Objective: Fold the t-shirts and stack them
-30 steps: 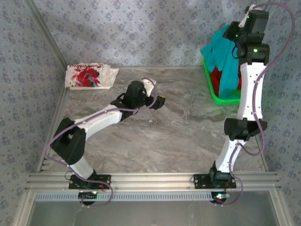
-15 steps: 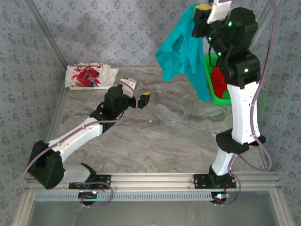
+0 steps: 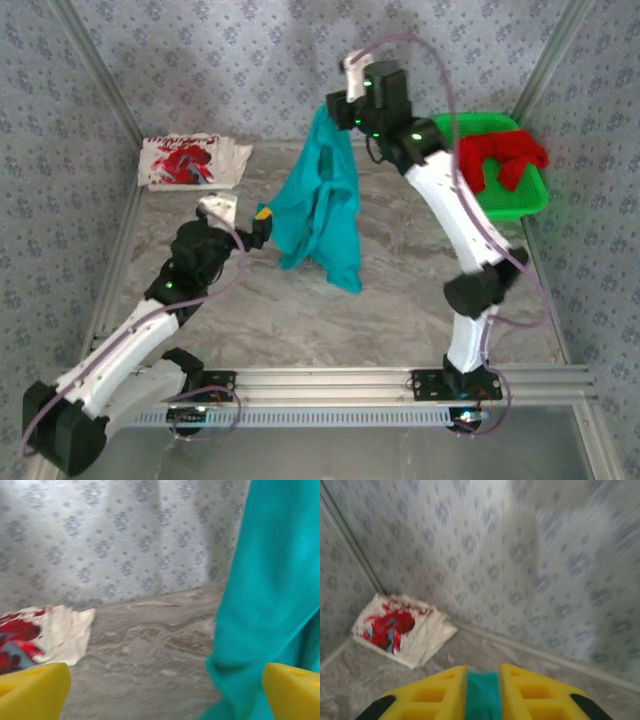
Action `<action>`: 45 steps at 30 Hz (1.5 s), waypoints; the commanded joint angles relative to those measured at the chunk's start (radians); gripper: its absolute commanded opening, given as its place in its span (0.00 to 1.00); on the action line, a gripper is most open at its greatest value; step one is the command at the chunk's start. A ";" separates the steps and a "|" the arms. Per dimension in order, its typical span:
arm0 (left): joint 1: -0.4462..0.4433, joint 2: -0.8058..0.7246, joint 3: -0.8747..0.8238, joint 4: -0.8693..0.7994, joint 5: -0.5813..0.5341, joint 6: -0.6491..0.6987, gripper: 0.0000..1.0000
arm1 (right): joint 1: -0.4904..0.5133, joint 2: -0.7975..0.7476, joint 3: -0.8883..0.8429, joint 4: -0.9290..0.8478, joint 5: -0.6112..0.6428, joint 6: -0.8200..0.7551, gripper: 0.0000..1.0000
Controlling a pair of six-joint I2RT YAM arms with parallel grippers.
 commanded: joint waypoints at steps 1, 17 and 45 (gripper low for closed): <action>0.066 -0.066 -0.029 -0.074 0.009 -0.064 0.98 | -0.011 0.154 0.194 -0.158 -0.111 0.093 0.45; -0.004 0.489 0.171 -0.098 0.359 -0.041 0.97 | -0.180 -0.442 -1.046 0.252 -0.161 0.344 0.70; -0.098 0.732 0.268 -0.010 0.361 -0.279 0.00 | 0.022 -0.632 -1.707 0.436 -0.247 0.515 0.69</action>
